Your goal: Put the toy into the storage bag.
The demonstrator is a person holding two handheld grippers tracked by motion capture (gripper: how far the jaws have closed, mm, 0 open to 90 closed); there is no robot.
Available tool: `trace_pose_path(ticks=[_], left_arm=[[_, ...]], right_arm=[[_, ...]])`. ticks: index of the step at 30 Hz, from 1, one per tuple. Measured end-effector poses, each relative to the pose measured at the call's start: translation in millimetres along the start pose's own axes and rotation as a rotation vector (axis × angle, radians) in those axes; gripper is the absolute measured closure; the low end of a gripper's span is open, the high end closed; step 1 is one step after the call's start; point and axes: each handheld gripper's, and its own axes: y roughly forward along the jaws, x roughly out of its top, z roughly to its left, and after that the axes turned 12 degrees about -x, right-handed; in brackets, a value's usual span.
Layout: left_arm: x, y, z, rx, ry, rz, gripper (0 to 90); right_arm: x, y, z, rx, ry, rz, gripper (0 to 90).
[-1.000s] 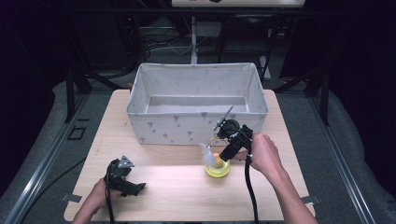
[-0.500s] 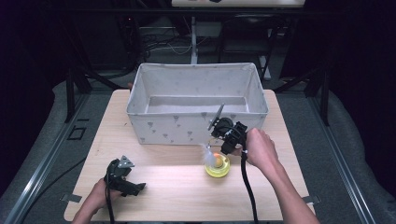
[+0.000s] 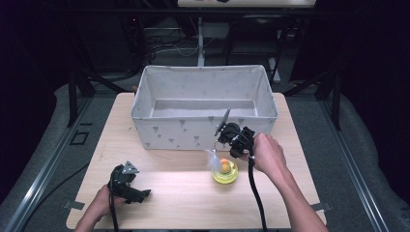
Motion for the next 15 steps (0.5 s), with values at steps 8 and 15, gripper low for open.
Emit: trace_pose_path(ticks=[8, 15], left_arm=[[-0.1, 0.0, -0.1, 0.001, 0.0, -0.001, 0.0], [-0.4, -0.2, 0.2, -0.001, 0.003, -0.001, 0.0]], right_arm=[[-0.6, 0.4, -0.7, 0.006, 0.014, -0.007, 87.4], [-0.3, -1.0, -2.1, 0.014, 0.021, -0.017, 87.6]])
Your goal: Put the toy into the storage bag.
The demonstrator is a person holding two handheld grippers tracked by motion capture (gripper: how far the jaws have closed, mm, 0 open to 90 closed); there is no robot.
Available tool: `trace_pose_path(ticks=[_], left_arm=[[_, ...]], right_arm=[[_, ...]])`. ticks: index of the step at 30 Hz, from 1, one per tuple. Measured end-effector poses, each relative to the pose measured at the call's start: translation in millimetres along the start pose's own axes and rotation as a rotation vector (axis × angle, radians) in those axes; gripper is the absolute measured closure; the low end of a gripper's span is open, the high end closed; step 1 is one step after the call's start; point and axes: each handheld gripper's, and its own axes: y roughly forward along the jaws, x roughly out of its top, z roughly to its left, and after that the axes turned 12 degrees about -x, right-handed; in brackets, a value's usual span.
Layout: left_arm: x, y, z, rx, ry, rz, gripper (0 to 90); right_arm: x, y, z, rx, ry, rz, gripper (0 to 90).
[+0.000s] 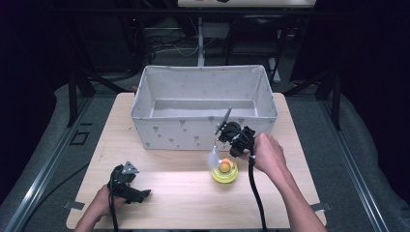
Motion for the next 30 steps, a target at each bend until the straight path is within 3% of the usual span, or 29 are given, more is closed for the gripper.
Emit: trace_pose_path(ticks=[12, 21, 30], left_arm=[[-0.3, -0.2, 0.2, -0.001, 0.003, -0.001, 0.0], [-0.5, -0.1, 0.1, -0.002, 0.001, -0.003, 0.0], [-0.6, -0.1, 0.1, -0.002, 0.001, -0.004, 0.0]], right_arm=[[3.3, -11.0, -5.0, -0.011, 0.009, 0.007, 87.7], [6.5, -25.1, -8.2, -0.047, -0.006, 0.018, 87.7], [8.7, -34.9, -13.2, -0.046, -0.007, 0.011, 87.7]])
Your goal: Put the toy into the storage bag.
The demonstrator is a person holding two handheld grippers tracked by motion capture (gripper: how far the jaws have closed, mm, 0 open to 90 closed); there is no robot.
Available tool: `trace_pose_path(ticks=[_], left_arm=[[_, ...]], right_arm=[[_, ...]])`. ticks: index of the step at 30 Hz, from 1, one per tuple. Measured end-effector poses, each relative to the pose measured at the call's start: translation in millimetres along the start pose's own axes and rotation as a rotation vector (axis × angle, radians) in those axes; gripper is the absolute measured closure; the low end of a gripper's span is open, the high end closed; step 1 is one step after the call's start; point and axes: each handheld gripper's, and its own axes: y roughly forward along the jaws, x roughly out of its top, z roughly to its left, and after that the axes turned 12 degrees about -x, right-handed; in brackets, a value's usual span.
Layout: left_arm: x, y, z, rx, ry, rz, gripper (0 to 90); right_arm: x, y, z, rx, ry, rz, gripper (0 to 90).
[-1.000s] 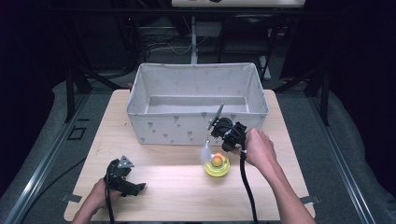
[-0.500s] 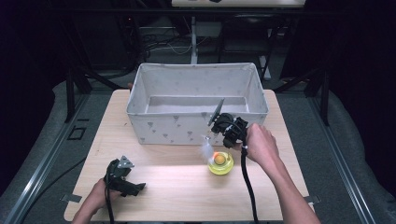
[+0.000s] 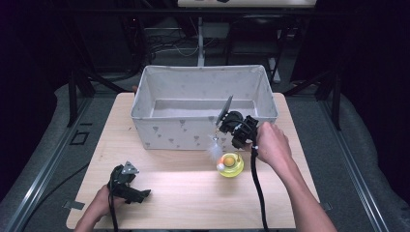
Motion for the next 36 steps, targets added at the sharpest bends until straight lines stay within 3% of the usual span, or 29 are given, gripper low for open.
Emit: trace_pose_path(ticks=[10, 36], left_arm=[[-0.1, 0.0, 0.0, 0.0, 0.0, -0.001, 0.0], [-0.1, 0.1, -0.2, -0.002, -0.003, -0.001, 0.0]], right_arm=[[1.6, -6.9, -3.6, 0.012, 0.009, -0.019, 87.7], [10.2, -43.6, -17.8, -0.019, 0.015, -0.044, 87.7]])
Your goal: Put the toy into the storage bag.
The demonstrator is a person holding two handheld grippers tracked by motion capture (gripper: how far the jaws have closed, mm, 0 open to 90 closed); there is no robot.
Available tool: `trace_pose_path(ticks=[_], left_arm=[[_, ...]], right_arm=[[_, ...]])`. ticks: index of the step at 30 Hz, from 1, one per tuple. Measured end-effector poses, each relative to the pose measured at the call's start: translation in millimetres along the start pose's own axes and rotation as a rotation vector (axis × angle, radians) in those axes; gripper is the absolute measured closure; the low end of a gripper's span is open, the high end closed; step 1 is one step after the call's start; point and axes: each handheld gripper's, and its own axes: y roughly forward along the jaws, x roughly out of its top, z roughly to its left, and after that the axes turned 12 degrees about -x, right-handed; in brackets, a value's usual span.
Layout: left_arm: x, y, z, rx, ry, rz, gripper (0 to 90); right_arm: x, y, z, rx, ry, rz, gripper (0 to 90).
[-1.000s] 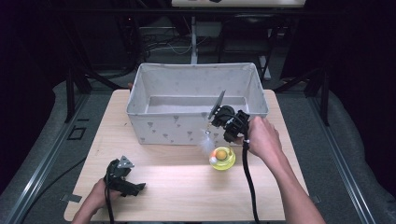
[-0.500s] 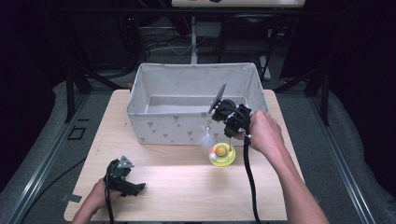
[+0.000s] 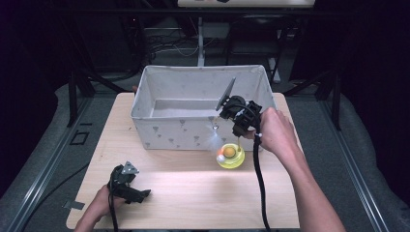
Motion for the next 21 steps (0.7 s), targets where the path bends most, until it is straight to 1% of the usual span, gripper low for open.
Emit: trace_pose_path(ticks=[1, 2, 3, 4, 5, 6, 9, 11, 15, 21], left_arm=[[0.0, 0.0, 0.0, 0.0, 0.0, 0.0, 0.0], [0.0, -0.1, 0.1, 0.001, 0.002, 0.001, 0.0], [0.0, -0.1, 0.1, 0.001, 0.002, 0.001, 0.0], [0.0, -0.1, 0.1, 0.001, 0.002, 0.001, 0.0], [0.0, -0.1, 0.1, 0.001, 0.002, 0.001, 0.0], [0.0, -0.1, 0.1, 0.001, 0.002, 0.001, 0.0], [0.0, -0.1, 0.1, 0.001, 0.002, 0.0, 0.0], [0.0, -0.1, 0.1, 0.001, 0.002, 0.001, 0.0], [0.1, -0.2, 0.1, 0.001, 0.002, 0.001, 0.0], [0.0, -0.2, 0.0, 0.002, 0.001, 0.001, 0.0]], right_arm=[[0.5, -1.9, -0.9, -0.008, -0.006, 0.004, 87.7], [0.8, -2.9, -1.2, -0.005, 0.001, -0.003, 87.7], [1.5, -4.8, -2.4, -0.012, -0.007, 0.004, 87.7], [1.7, -5.6, -2.8, -0.01, 0.002, -0.008, 87.7], [2.4, -7.8, -3.9, -0.021, -0.009, 0.001, 87.7], [2.6, -8.7, -4.1, -0.017, -0.002, -0.006, 87.7], [3.7, -14.0, -6.3, -0.026, -0.009, -0.005, 87.7], [4.2, -16.7, -7.1, -0.028, 0.004, -0.012, 87.7], [5.6, -23.1, -9.7, -0.039, -0.003, -0.007, 87.7], [7.5, -29.6, -12.9, -0.049, -0.001, -0.015, 87.7]])
